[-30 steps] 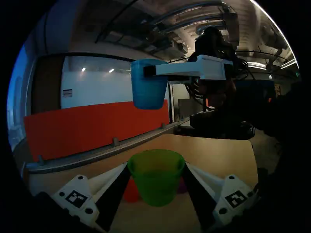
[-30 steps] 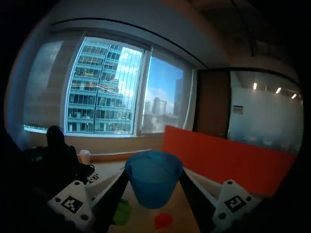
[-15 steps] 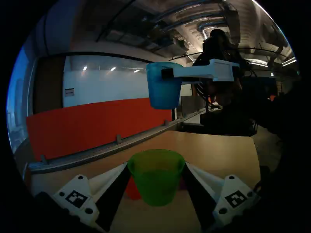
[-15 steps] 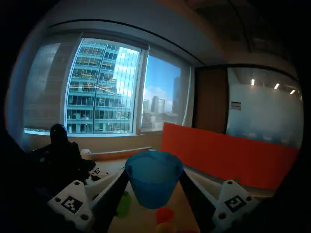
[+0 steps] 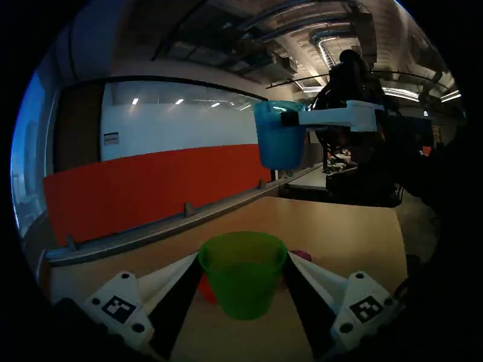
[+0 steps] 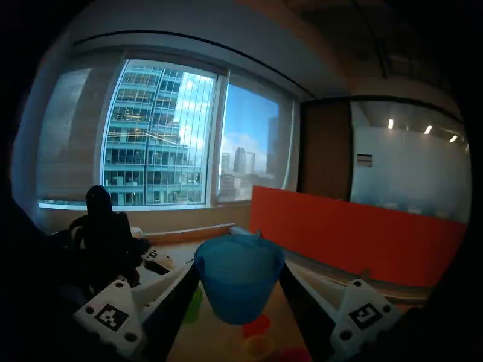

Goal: Pour water

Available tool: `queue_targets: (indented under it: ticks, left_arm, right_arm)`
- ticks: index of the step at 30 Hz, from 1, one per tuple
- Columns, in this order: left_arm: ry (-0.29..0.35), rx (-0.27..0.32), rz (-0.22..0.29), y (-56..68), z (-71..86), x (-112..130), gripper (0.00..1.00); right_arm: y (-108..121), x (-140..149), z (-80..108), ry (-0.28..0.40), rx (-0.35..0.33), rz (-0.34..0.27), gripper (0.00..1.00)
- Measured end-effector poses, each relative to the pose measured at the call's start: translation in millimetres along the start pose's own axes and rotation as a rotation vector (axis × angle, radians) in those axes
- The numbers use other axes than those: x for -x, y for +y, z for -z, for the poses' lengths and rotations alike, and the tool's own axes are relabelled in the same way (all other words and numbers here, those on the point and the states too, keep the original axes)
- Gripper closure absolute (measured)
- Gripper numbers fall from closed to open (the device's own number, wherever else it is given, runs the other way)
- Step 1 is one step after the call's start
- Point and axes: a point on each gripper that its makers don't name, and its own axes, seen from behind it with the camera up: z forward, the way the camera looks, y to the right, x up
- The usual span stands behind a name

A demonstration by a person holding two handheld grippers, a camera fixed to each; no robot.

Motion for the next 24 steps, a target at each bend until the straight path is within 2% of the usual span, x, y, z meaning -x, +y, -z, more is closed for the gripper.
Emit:
queue_targets:
  ticks: [11, 24]
  left_arm:
    - [-0.062, 0.004, -0.022, -1.2, -1.0, 22, 0.13]
    - [-0.113, 0.005, -0.024, -7.7, -5.5, 39, 0.13]
  right_arm:
    - [-8, 39, 5.5, -0.081, -0.04, -0.017, 0.09]
    - [-15, 82, 10.6, -0.18, -0.075, -0.013, 0.08]
